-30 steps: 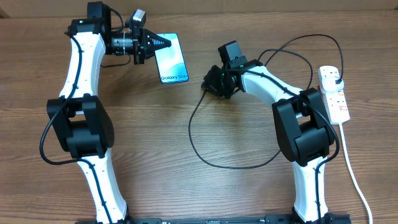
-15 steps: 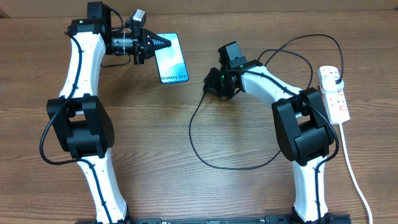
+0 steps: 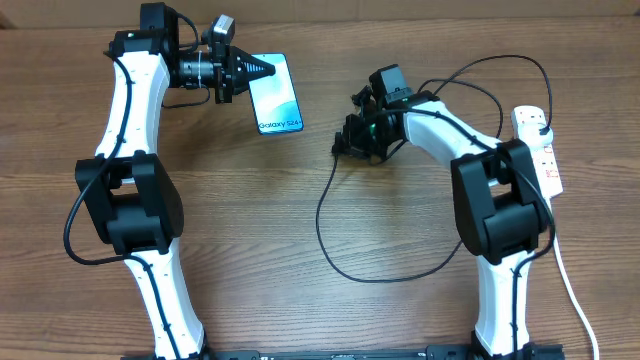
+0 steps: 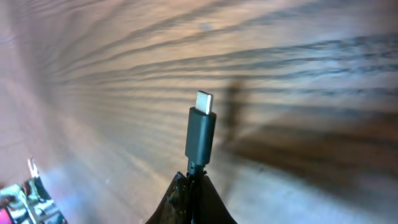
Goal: Plug charger to phone and switch on socket
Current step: 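Lift the cable end with the right gripper, connector pointing up, then carry the connector toward the phone's bottom edge with the right gripper, then align the connector under the phone port and push it upward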
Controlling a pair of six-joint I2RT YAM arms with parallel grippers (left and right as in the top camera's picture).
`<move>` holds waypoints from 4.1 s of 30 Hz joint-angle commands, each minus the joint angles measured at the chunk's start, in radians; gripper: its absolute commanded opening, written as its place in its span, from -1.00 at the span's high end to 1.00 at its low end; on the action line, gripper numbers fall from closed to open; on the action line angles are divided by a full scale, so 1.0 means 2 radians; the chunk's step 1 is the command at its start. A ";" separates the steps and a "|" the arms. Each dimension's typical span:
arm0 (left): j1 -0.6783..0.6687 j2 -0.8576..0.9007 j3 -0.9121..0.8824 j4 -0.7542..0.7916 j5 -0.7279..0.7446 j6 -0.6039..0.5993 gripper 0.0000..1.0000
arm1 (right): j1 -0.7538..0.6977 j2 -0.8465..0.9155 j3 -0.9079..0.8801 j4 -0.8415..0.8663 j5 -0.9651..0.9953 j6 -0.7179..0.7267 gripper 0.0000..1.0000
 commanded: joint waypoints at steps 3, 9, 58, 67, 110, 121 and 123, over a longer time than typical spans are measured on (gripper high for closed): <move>0.000 -0.024 0.008 -0.001 0.017 0.010 0.92 | 0.001 -0.068 0.000 -0.014 -0.018 -0.033 0.92; 0.000 -0.024 0.008 -0.002 0.017 0.009 0.91 | 0.001 -0.085 0.000 -0.042 -0.018 -0.049 0.92; -0.043 -0.024 0.008 -0.117 0.018 0.146 0.92 | -0.031 -0.423 -0.180 -0.032 -0.110 -0.068 0.92; -0.059 -0.024 0.008 -0.111 0.020 0.146 0.92 | -0.030 -0.464 -0.298 0.091 -0.147 0.039 0.92; -0.076 -0.024 0.008 -0.059 0.056 0.087 0.91 | 0.102 -0.464 -0.356 0.254 -0.058 0.179 0.92; -0.076 -0.024 0.008 -0.059 0.060 0.072 0.91 | 0.103 -0.456 -0.356 0.254 -0.054 0.179 0.92; -0.076 -0.024 0.008 -0.059 0.059 0.072 0.91 | 0.103 -0.456 -0.356 0.254 -0.054 0.179 0.92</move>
